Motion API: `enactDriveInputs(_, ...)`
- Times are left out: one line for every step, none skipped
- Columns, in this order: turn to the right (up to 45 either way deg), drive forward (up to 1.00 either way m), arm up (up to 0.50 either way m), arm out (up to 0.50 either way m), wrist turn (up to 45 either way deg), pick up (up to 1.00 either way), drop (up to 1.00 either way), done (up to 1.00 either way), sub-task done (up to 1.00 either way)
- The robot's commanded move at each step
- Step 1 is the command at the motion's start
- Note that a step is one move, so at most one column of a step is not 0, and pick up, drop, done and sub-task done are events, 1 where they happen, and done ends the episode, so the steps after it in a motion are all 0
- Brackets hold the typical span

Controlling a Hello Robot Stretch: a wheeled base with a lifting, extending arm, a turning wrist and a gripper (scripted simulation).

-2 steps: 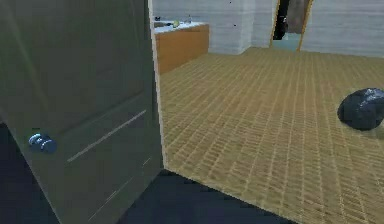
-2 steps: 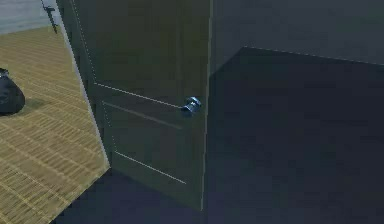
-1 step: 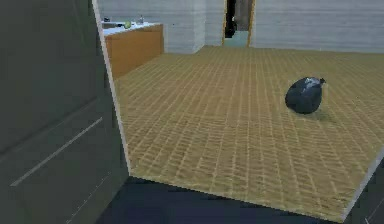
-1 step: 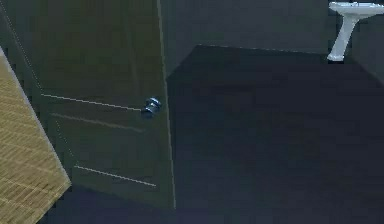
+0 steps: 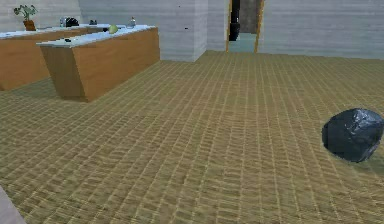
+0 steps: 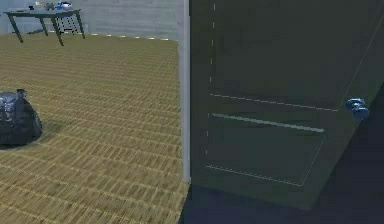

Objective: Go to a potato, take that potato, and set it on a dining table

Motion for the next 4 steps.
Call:
enactDriveInputs(6.0,0.00,0.00,0.00,0.0,0.00,0.00,0.00,0.00)
enactDriveInputs(0.0,0.50,0.00,0.00,0.0,0.00,0.00,0.00,0.00)
enactDriveInputs(-21.0,0.00,0.00,0.00,0.0,0.00,0.00,0.00,0.00)
enactDriveInputs(0.0,1.00,0.00,0.00,0.0,0.00,0.00,0.00,0.00)
